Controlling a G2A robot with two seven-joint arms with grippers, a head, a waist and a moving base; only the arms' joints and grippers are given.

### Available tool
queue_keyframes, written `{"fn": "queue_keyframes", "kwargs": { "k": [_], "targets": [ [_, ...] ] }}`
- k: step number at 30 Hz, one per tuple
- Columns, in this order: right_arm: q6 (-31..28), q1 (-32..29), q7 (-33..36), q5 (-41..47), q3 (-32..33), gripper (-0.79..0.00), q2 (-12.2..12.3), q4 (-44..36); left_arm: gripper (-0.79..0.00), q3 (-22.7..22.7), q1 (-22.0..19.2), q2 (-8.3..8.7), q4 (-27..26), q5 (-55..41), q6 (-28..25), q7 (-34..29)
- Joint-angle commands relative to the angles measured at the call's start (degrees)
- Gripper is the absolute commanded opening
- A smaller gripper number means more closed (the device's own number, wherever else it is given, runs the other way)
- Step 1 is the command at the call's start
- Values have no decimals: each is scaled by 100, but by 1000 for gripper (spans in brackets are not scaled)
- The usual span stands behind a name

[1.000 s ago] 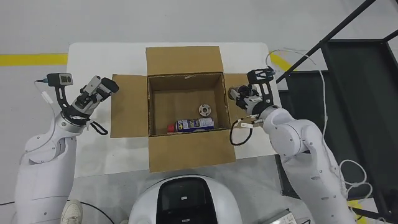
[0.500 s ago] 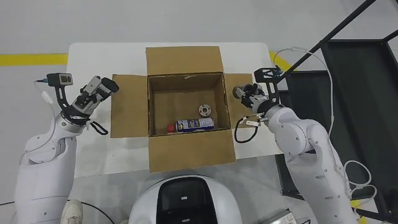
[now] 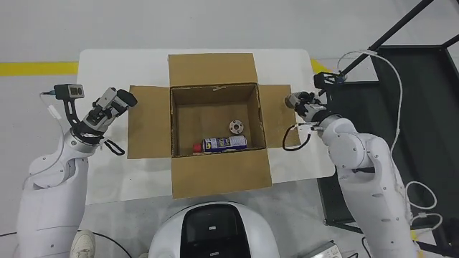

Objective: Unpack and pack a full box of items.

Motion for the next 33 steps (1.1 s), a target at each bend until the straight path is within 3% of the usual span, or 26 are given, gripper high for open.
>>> {"fn": "queue_keyframes", "kwargs": {
  "k": [1, 7, 13, 23, 33],
  "targets": [
    [108, 153, 45, 180, 287, -785, 12, 274, 0, 0, 0, 0, 0, 0, 0, 0],
    [369, 859, 199, 131, 412, -785, 41, 1393, 0, 0, 0, 0, 0, 0, 0, 0],
    [302, 1971, 498, 6, -66, -785, 33, 3051, 0, 0, 0, 0, 0, 0, 0, 0],
    [403, 3231, -145, -12, -856, -785, -133, 5493, 0, 0, 0, 0, 0, 0, 0, 0],
    [332, 4000, -813, 175, -1359, -785, -336, 7095, 0, 0, 0, 0, 0, 0, 0, 0]
  ]
}}
